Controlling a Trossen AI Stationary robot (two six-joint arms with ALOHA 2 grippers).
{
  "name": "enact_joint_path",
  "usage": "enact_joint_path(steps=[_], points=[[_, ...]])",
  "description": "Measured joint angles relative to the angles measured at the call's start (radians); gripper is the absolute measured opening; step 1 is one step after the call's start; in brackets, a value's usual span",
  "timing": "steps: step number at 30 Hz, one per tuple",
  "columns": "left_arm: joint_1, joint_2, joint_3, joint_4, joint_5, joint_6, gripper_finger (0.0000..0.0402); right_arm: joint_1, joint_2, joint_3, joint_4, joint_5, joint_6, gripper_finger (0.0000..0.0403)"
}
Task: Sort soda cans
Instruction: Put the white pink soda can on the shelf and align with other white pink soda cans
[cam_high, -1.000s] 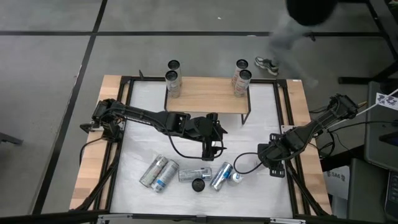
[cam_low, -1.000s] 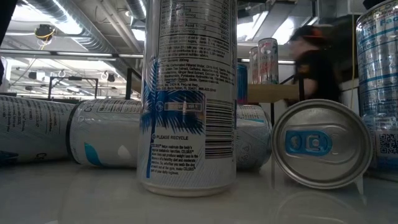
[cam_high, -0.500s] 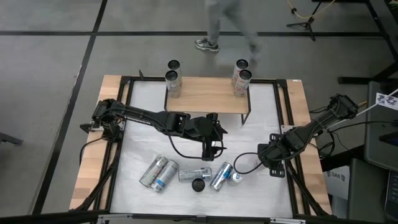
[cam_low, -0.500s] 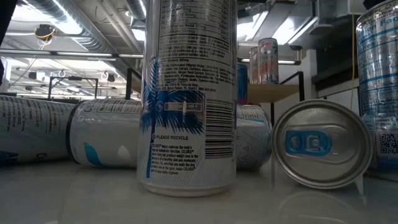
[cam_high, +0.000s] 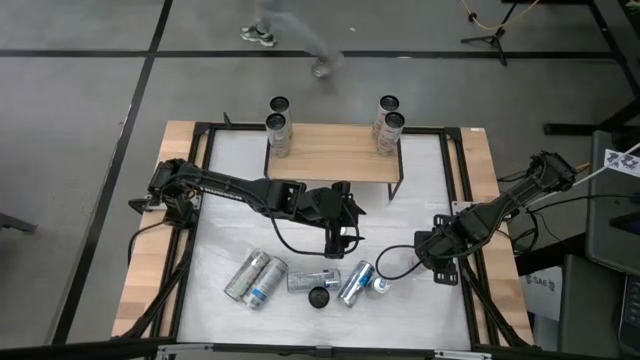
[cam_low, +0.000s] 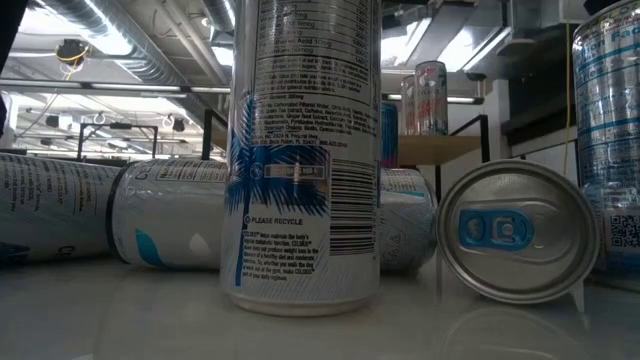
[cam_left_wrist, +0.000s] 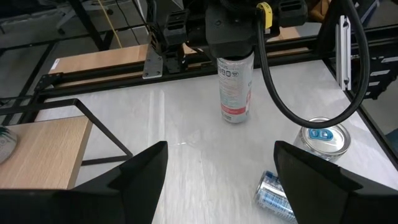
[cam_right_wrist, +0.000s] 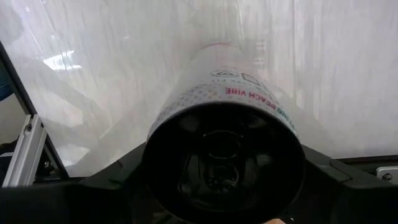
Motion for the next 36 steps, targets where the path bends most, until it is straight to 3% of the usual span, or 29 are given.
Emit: enact_joint_path(steps=[6, 17, 25, 36], points=[[0.000, 0.000, 0.000, 0.000, 0.000, 0.000, 0.0284, 0.000, 0.000, 0.000, 0.000, 0.000, -0.001, 0.0275], [0.000, 0.000, 0.000, -0.001, 0.000, 0.000, 0.0284, 0.000, 0.000, 0.000, 0.000, 0.000, -0.001, 0.0357], [0.000, 0.000, 0.000, -0.001, 0.000, 0.000, 0.0284, 0.000, 0.000, 0.001, 0.003, 0.002, -0.006, 0.0353], [0.000, 0.000, 0.000, -0.001, 0.000, 0.000, 0.0284, 0.000, 0.000, 0.061, 0.000, 0.088, -0.221, 0.0354]])
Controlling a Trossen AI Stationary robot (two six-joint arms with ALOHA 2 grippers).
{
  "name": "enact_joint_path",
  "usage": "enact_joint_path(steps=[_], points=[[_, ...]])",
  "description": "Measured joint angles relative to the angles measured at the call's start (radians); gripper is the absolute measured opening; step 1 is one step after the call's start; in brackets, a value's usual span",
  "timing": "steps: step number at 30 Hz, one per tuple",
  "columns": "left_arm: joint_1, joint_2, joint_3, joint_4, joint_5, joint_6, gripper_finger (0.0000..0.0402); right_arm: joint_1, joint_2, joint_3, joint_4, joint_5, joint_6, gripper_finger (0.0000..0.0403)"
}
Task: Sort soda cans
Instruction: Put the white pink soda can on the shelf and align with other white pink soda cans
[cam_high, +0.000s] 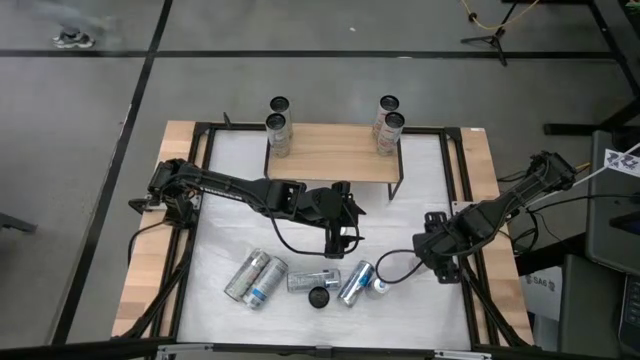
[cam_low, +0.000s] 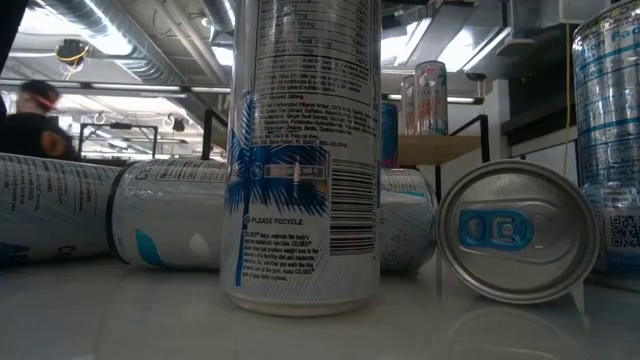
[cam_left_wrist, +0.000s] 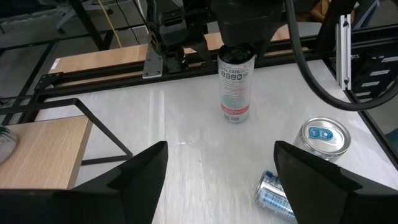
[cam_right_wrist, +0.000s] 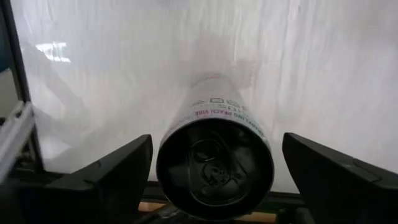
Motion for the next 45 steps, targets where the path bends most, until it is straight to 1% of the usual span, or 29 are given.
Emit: enact_joint_path(steps=[2, 18, 24, 36, 43, 45], points=[[0.000, 0.000, 0.000, -0.001, 0.000, -0.001, 0.0284, 0.000, 0.000, 0.000, 0.000, 0.001, -0.037, 0.0354], [-0.001, 0.000, 0.000, -0.032, 0.000, -0.033, 0.0284, 0.000, 0.000, 0.000, 0.002, -0.009, -0.040, 0.0354], [-0.001, 0.000, 0.000, -0.032, 0.000, -0.033, 0.0284, 0.013, 0.000, 0.000, -0.002, -0.009, -0.089, 0.0353], [-0.001, 0.000, 0.000, -0.032, 0.000, -0.034, 0.0284, 0.128, 0.000, 0.000, 0.003, 0.081, -0.092, 0.0353], [-0.001, 0.000, 0.000, -0.032, 0.000, -0.057, 0.0284, 0.132, 0.000, -0.043, 0.030, 0.079, -0.090, 0.0353], [-0.001, 0.000, 0.000, -0.032, 0.000, -0.058, 0.0284, 0.132, 0.000, -0.046, 0.030, 0.094, -0.089, 0.0353]])
